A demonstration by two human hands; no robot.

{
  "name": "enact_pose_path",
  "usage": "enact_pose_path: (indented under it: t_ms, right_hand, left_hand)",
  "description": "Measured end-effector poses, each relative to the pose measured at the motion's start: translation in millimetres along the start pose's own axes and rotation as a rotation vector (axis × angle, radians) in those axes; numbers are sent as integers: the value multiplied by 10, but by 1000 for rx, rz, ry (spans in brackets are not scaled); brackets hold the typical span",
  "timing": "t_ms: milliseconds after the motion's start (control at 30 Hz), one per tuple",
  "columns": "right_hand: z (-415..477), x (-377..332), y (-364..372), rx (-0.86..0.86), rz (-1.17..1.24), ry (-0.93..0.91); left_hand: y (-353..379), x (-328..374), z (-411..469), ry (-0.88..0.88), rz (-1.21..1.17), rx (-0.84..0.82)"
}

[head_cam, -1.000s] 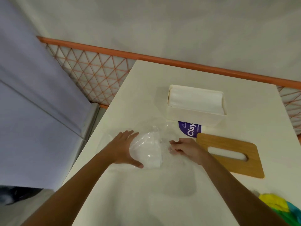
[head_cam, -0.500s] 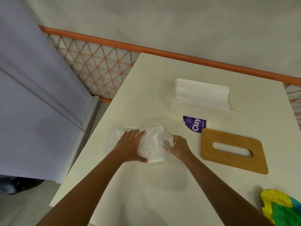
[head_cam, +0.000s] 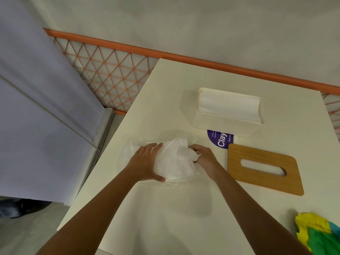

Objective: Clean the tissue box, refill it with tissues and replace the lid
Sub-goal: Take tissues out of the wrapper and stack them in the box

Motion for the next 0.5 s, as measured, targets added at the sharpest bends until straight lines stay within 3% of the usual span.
enact_pose_path:
  t_ms: [100,333,500]
  right_hand:
    - [17,32,-109,8,189,88]
    - [31,108,-175,162,-293,31]
    - [42,135,-136,133,-287,-4]
  left_hand:
    - [6,-40,-3,-15,-25,2]
    - [35,-31,13,-16,4,-9]
    - [16,-29,13,-14,-3,-5]
Point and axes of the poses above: each hand's wrist, its own z-axis towards the middle knuckle, its own y-axis out of the palm, x = y × z, the point moved 3 cm from there along z, towards the middle knuckle, and after that the axes turned 7 degrees about -x, right-handed, at the moved point
